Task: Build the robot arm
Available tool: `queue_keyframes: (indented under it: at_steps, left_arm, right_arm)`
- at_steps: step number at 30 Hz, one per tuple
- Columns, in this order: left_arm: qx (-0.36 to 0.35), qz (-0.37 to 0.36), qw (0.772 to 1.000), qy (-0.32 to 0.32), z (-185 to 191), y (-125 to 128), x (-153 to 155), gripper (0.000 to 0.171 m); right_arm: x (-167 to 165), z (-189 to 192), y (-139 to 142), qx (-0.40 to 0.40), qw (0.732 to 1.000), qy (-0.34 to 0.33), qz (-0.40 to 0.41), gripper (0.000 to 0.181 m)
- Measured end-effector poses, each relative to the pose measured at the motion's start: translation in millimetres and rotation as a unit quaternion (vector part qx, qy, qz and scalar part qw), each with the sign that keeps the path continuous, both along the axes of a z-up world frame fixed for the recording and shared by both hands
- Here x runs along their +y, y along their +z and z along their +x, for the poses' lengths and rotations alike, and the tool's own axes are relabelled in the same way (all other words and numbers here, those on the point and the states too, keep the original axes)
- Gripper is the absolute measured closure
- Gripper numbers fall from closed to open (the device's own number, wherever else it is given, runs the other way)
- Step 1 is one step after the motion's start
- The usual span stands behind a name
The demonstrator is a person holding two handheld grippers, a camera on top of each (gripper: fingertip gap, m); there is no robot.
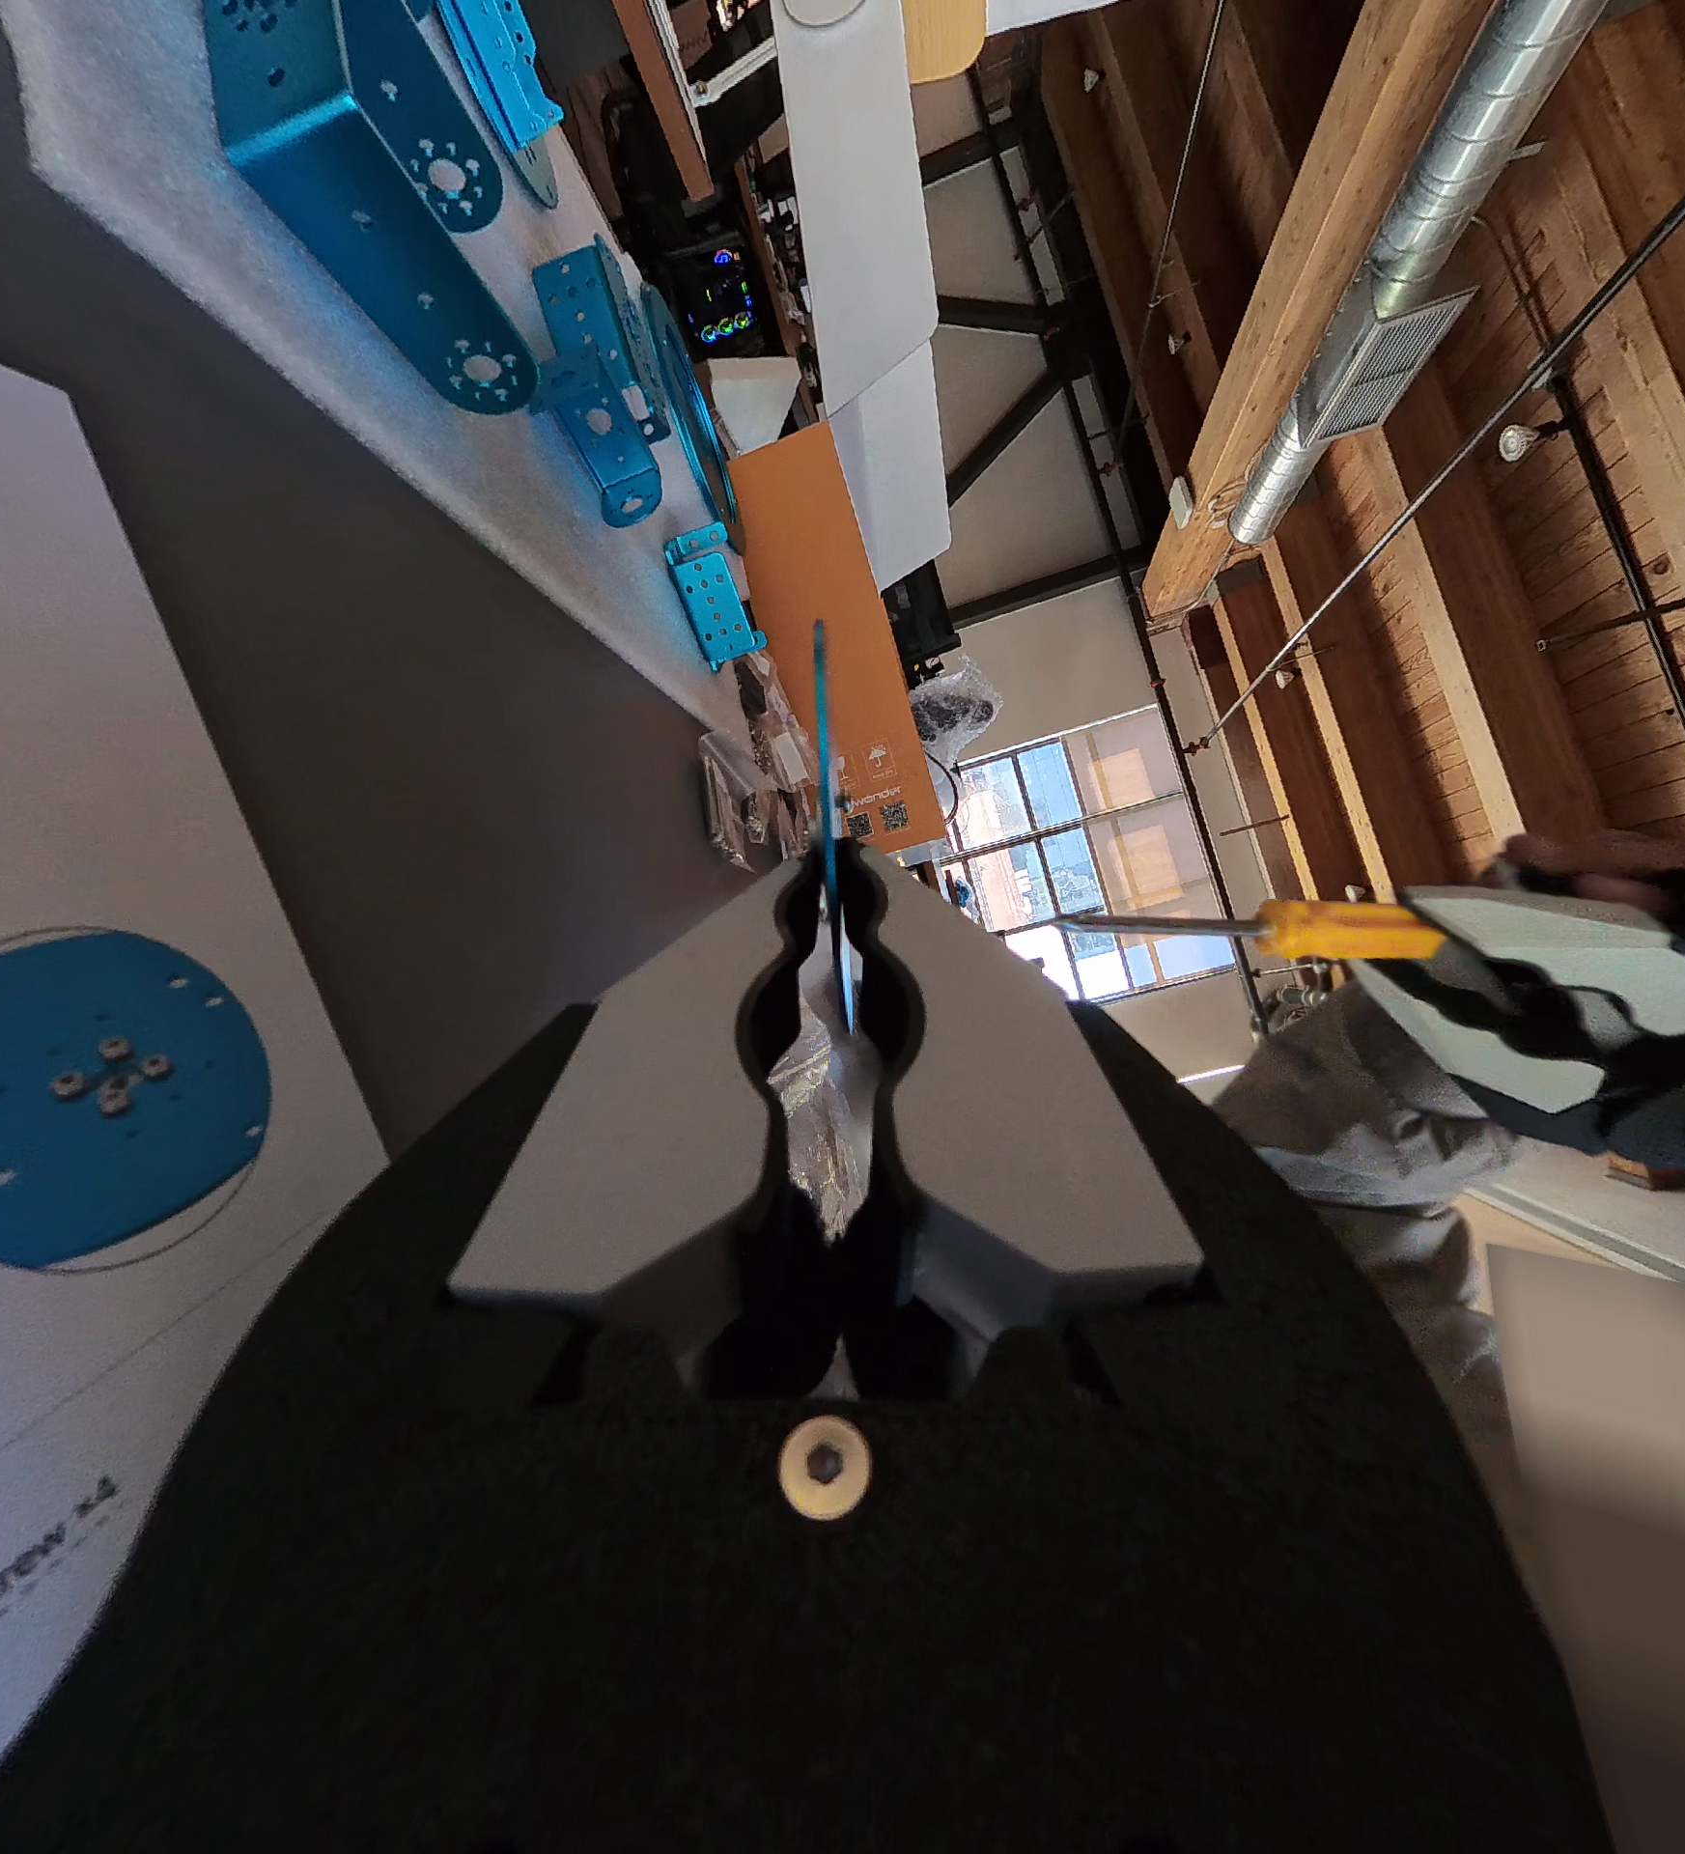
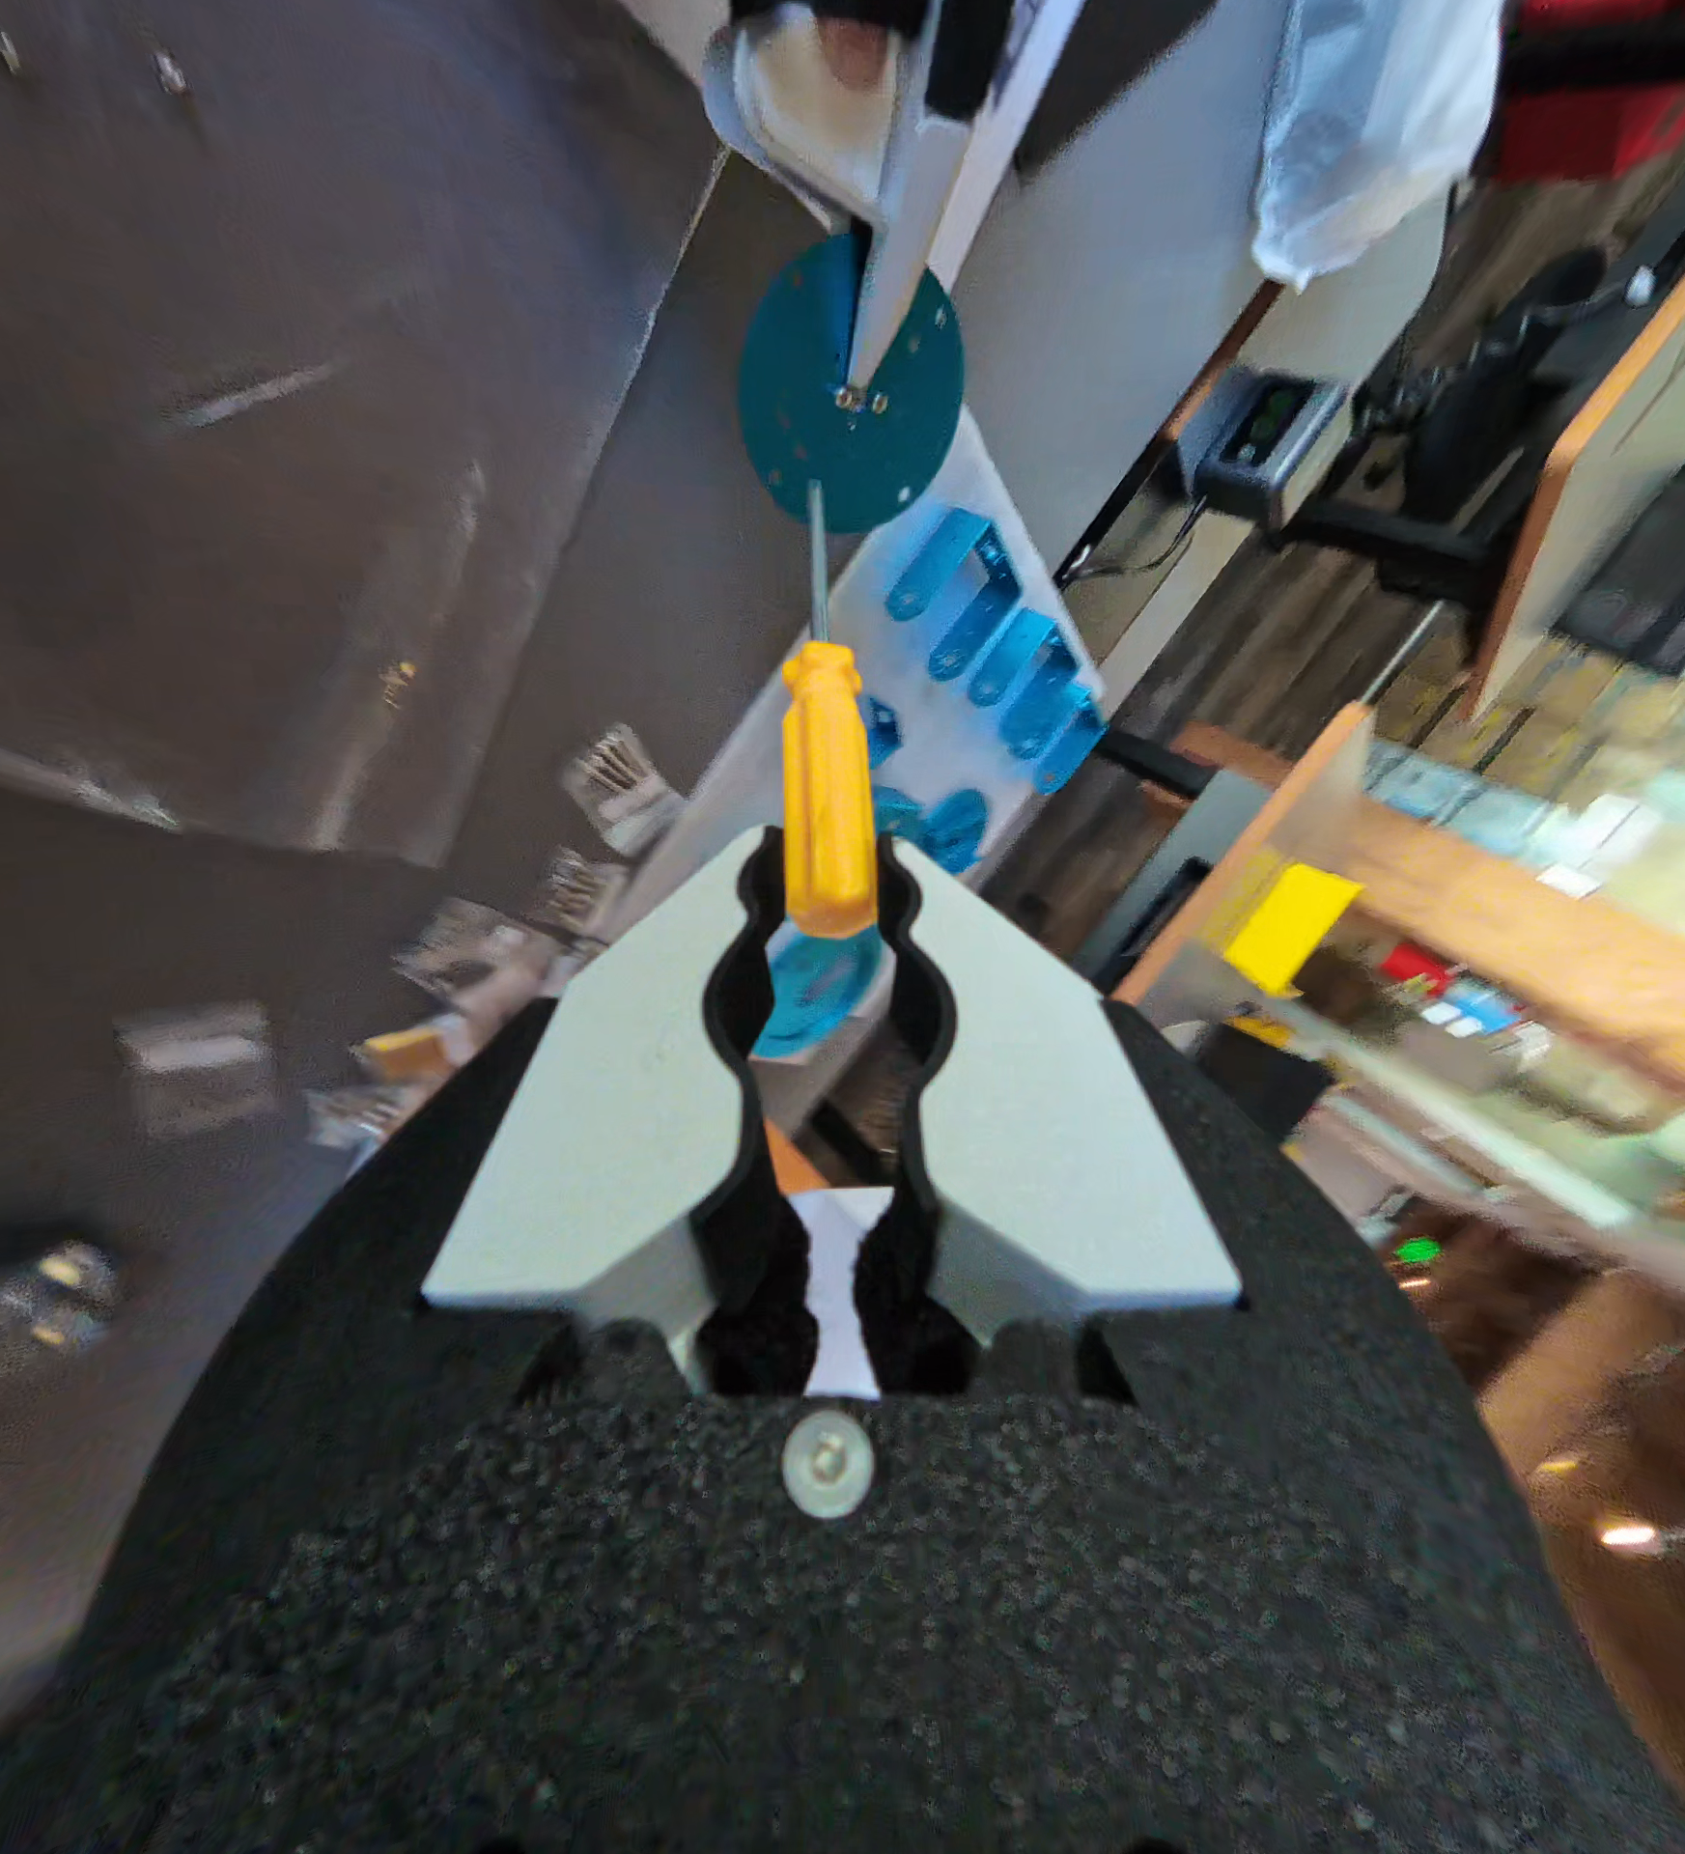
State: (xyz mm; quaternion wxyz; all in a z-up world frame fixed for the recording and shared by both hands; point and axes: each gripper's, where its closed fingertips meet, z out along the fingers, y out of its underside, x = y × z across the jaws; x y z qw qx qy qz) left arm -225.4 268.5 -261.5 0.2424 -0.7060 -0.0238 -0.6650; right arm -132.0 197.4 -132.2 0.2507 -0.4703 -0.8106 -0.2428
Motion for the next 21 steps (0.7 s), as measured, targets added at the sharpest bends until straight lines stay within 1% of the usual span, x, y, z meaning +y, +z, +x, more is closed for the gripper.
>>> queue_keyframes:
  at_steps: [3,4,6,8,10,12,21]
  left_arm:
    - [0.001,0.001,1.0,-0.001,0,0,0,0.168]
    - [0.001,0.001,1.0,-0.001,1,0,-1,0.168]
    - [0.002,0.001,1.0,-0.002,1,0,-1,0.168]
    - [0.001,0.0,1.0,-0.002,1,0,-1,0.169]
    - [0.003,-0.001,1.0,-0.001,0,0,0,0.168]
    - [0.003,-0.002,1.0,-0.001,0,-1,0,0.168]
    - [0.007,-0.003,1.0,0.001,0,-3,1,0.168]
  right_arm:
    - [14,-31,7,-0.083,0.993,0.067,0.051,0.164]
    - [20,-38,5,-0.111,0.987,0.09,0.074,0.164]
    - [24,-45,-7,-0.158,0.975,0.129,0.088,0.165]
    - [28,-47,-17,-0.205,0.956,0.173,0.118,0.165]
    - [31,-49,-21,-0.239,0.936,0.21,0.153,0.164]
    - [28,-52,-24,-0.245,0.931,0.225,0.15,0.164]
    - [26,-62,-20,-0.248,0.931,0.221,0.151,0.164]
